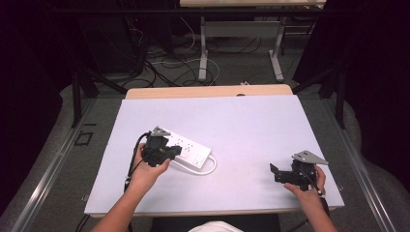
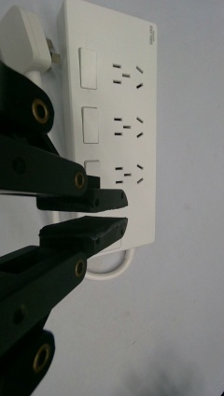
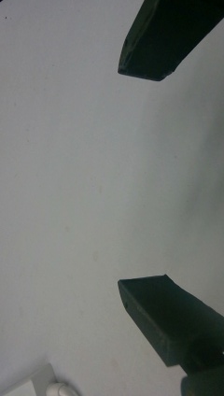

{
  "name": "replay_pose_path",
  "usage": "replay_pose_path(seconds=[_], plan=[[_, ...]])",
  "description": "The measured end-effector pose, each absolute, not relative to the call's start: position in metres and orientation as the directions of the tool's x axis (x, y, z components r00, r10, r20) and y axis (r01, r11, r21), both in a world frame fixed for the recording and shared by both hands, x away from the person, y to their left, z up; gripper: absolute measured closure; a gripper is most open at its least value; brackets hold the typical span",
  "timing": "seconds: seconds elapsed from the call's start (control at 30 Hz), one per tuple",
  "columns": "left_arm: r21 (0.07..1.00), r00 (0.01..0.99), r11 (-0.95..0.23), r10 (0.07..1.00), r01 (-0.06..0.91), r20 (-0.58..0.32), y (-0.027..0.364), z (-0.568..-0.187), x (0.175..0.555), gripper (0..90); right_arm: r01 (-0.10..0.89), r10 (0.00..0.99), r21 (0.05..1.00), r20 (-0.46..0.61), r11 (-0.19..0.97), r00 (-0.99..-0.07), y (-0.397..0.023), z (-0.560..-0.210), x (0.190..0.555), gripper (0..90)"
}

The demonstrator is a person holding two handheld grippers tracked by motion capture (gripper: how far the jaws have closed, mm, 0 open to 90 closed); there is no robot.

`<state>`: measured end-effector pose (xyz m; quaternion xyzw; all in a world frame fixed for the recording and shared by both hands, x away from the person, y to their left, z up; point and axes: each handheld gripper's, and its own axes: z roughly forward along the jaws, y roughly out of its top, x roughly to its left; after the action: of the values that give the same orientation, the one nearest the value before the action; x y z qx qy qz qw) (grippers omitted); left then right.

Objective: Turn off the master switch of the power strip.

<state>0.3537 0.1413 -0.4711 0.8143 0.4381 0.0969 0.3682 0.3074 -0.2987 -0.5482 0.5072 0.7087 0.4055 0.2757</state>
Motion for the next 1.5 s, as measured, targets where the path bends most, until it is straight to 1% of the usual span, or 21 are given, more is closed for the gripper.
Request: replay_pose_path(seconds=[0.17,0.77,1.03,1.17,1.5], plan=[[0.672,0.603,-0.357,0.780,0.649,-0.168,0.135,-0.475,0.355,90.0,0.494,0.942,0.855,0.020,0.157,-0.334,-0.299,-0.548,0.307,0.0],[0.639,0.622,-0.389,0.762,0.663,-0.182,0.116,-0.490,0.362,90.0,0.490,0.941,0.857,0.016,0.162,-0.339,-0.299,-0.549,0.308,0.0],[0.616,0.617,-0.387,0.759,0.686,-0.209,0.108,-0.497,0.365,90.0,0.490,0.941,0.856,0.014,0.164,-0.339,-0.299,-0.549,0.308,0.0],[0.605,0.629,-0.408,0.750,0.684,-0.204,0.106,-0.501,0.368,90.0,0.495,0.941,0.854,0.019,0.160,-0.338,-0.299,-0.549,0.308,0.0],[0.595,0.624,-0.411,0.755,0.690,-0.203,0.094,-0.509,0.372,90.0,0.497,0.942,0.854,0.023,0.156,-0.336,-0.299,-0.549,0.308,0.0]])
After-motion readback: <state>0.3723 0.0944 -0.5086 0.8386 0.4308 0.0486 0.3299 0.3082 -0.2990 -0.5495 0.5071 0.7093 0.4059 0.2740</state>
